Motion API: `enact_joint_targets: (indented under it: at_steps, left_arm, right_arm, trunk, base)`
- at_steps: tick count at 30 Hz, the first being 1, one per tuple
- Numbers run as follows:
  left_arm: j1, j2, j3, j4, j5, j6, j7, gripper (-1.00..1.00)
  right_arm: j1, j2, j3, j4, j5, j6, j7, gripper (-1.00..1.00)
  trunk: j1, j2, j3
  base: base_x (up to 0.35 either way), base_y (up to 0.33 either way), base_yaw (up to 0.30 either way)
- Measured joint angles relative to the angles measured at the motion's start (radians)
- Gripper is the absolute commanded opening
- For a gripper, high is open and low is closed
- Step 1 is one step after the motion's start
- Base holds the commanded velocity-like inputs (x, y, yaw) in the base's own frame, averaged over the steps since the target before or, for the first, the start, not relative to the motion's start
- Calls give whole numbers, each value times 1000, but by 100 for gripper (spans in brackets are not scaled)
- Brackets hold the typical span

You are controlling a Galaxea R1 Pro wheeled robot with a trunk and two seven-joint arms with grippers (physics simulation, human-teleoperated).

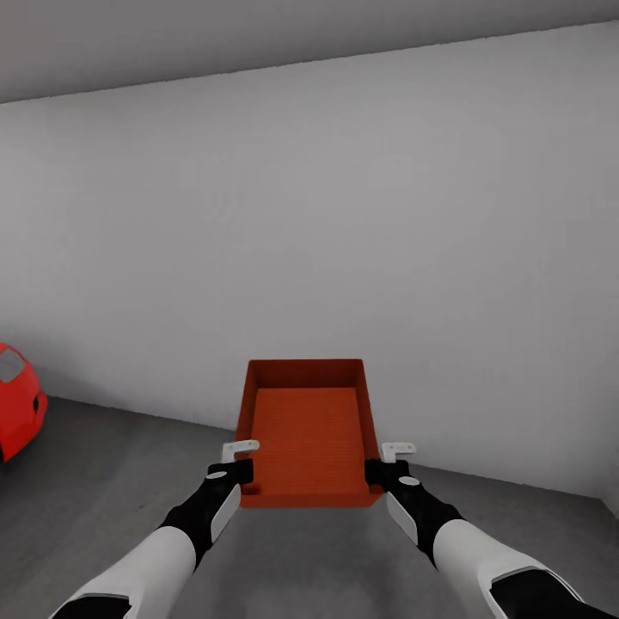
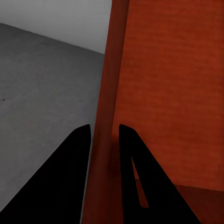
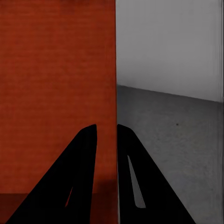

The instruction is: Move the two storage containers from the living room to the garage. In the garage, place one container on the floor and stack the other container on top of it (either order is fine).

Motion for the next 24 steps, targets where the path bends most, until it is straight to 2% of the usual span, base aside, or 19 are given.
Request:
enact_joint_targets:
  at_steps: [21, 24]
  left_arm:
    - [0, 0, 0, 0, 0, 0, 0, -100]
    - [0, -2, -1, -1, 0, 1, 4, -100]
  right_arm:
    - [0, 0, 0, 0, 0, 0, 0, -100]
    - [0, -3, 0, 0, -1, 0, 5, -100]
  trunk:
    - [0, 0, 1]
    - [0, 0, 1]
  base:
    - [320, 106, -276]
    - [319, 103, -84]
